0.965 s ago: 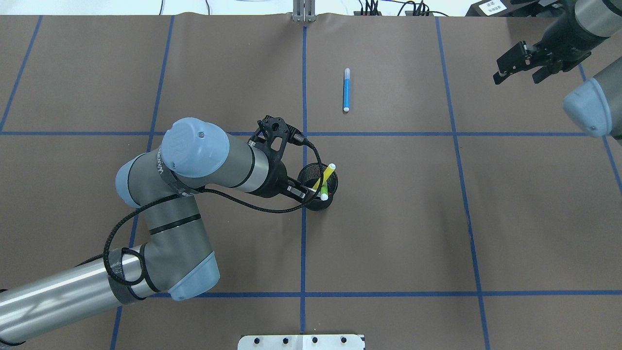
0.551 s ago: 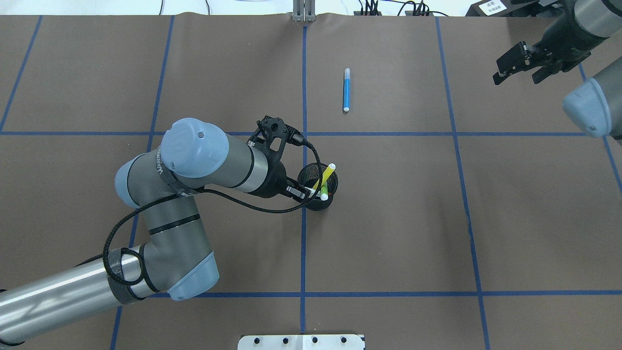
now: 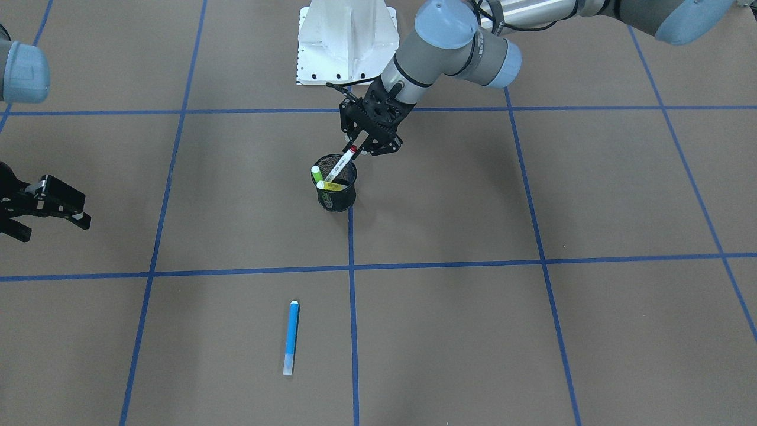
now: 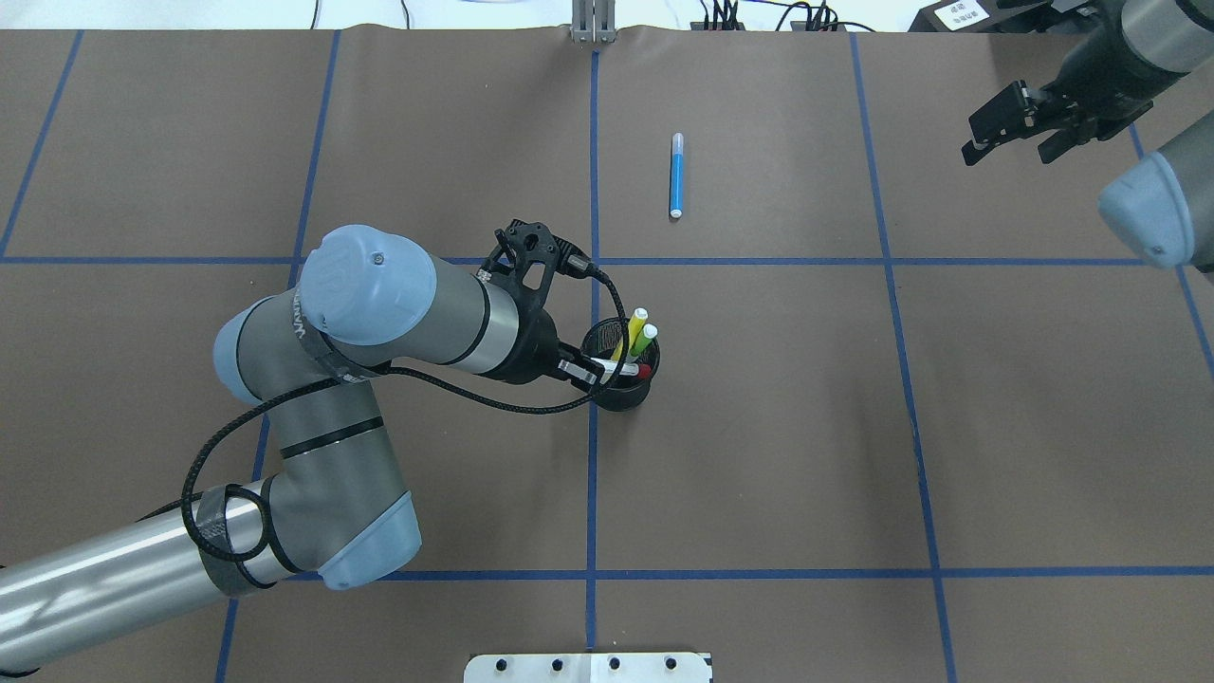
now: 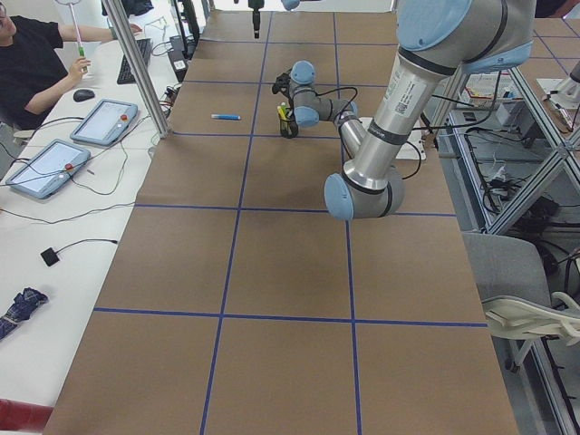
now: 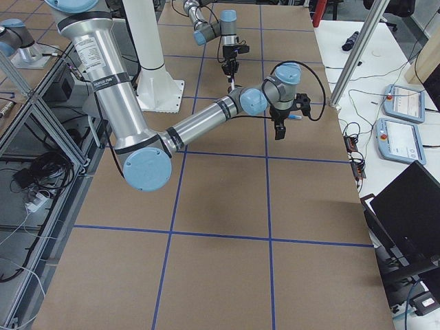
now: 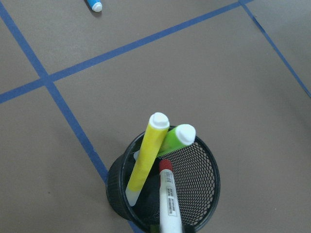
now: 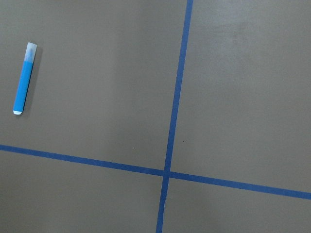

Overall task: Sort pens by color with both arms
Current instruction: 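Pull the white marker out of the cup with the left gripper, then carry the white marker beside the blue marker with the left gripper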

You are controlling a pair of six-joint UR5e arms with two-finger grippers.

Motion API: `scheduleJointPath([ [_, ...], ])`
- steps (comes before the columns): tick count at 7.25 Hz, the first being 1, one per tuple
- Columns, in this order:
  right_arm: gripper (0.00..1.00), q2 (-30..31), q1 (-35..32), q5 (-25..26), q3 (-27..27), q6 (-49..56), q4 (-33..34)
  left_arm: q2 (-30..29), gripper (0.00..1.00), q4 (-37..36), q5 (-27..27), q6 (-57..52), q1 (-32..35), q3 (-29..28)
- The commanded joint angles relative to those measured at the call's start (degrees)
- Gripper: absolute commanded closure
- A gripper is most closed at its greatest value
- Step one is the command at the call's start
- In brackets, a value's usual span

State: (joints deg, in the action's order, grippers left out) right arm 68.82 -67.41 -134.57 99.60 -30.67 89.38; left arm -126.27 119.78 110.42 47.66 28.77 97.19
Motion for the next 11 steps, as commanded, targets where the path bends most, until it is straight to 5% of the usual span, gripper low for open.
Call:
scheduleJointPath([
  [1, 0.0, 0.0, 0.0, -0.08, 0.24, 0.0, 0.0, 0.23, 1.0, -0.51, 0.32, 0.06, 1.19, 2.73],
  [6, 0.0, 0.0, 0.0, -0.08, 0.68, -0.09, 0.0, 2.43, 1.0, -0.95, 8.92, -0.03, 8.84, 6.07],
  [11, 0.0, 0.18, -0.53, -0.34, 1.21, -0.09, 0.0, 2.43, 1.0, -1.04, 8.76, 2.07, 12.17, 6.18],
])
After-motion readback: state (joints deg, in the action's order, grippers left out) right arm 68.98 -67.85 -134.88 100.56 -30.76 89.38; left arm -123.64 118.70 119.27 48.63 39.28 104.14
